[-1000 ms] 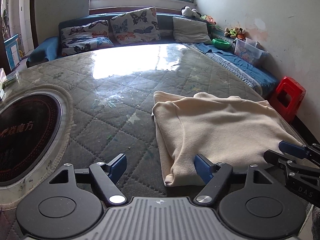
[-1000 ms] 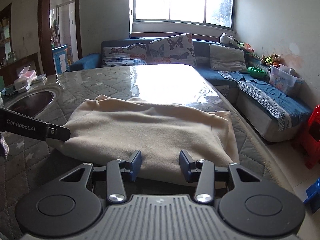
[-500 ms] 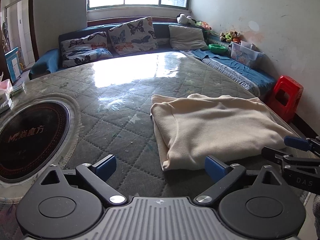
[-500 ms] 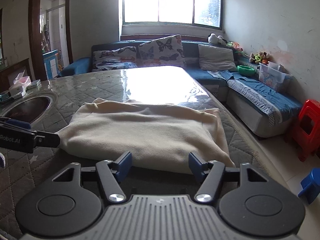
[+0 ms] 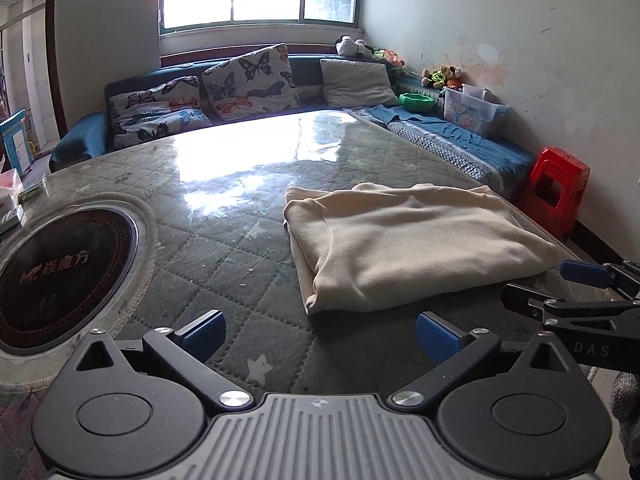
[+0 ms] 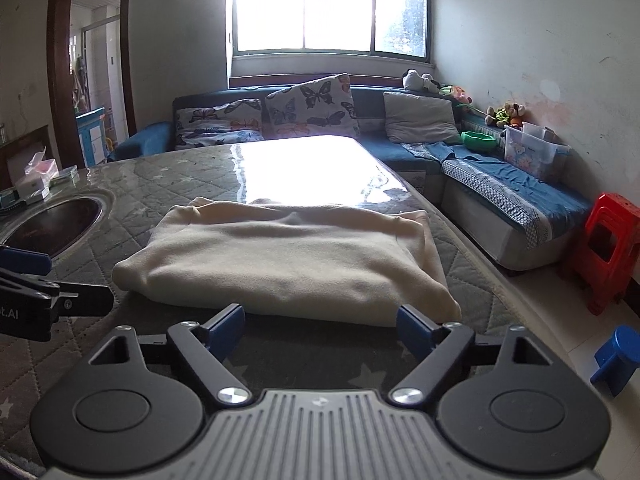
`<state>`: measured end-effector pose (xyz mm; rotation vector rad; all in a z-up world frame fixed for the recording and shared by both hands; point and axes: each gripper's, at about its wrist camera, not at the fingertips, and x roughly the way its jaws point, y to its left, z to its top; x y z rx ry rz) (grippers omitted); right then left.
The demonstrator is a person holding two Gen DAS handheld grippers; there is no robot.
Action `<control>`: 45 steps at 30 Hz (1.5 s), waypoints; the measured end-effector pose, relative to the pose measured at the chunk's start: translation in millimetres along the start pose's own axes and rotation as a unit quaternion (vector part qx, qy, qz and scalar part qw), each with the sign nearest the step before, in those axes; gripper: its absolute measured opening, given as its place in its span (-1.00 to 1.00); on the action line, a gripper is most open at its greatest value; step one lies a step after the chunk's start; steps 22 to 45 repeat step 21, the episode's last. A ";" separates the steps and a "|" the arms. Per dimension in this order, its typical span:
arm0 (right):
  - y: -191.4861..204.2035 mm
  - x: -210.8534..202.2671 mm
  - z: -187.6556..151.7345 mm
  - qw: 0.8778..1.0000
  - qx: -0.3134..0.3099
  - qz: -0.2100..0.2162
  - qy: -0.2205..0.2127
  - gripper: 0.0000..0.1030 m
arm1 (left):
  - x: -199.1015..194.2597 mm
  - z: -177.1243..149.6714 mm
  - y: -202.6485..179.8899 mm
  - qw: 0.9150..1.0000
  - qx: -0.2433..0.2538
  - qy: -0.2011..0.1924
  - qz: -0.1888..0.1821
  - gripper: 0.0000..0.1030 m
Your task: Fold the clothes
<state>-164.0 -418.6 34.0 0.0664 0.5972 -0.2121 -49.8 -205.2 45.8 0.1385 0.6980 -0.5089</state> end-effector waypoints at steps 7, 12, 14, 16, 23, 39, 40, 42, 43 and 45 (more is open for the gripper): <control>4.5 -6.8 -6.8 1.000 0.000 -0.009 -0.002 0.96 | -7.4 -7.0 1.3 1.000 -0.002 -0.003 0.003 1.00; 4.7 -11.6 -9.8 1.000 0.006 -0.016 -0.004 1.00 | -12.4 -11.5 2.8 1.000 -0.005 -0.004 0.003 1.00; 4.0 -12.9 -10.1 1.000 0.008 -0.018 -0.005 1.00 | -14.4 -12.8 2.6 1.000 -0.006 -0.005 0.002 1.00; 3.5 -14.7 -10.9 1.000 0.010 -0.020 -0.006 1.00 | -16.1 -14.2 2.0 1.000 -0.007 -0.006 0.001 1.00; 2.8 -19.4 -14.1 1.000 0.016 -0.022 -0.008 1.00 | -20.7 -18.2 -1.8 1.000 -0.005 -0.010 0.000 1.00; 2.8 -19.4 -14.1 1.000 0.016 -0.022 -0.008 1.00 | -20.7 -18.2 -1.8 1.000 -0.005 -0.010 0.000 1.00; 2.8 -19.4 -14.1 1.000 0.016 -0.022 -0.008 1.00 | -20.7 -18.2 -1.8 1.000 -0.005 -0.010 0.000 1.00; 2.8 -19.4 -14.1 1.000 0.016 -0.022 -0.008 1.00 | -20.7 -18.2 -1.8 1.000 -0.005 -0.010 0.000 1.00; 2.8 -19.4 -14.1 1.000 0.016 -0.022 -0.008 1.00 | -20.7 -18.2 -1.8 1.000 -0.005 -0.010 0.000 1.00; 2.8 -19.4 -14.1 1.000 0.016 -0.022 -0.008 1.00 | -20.7 -18.2 -1.8 1.000 -0.005 -0.010 0.000 1.00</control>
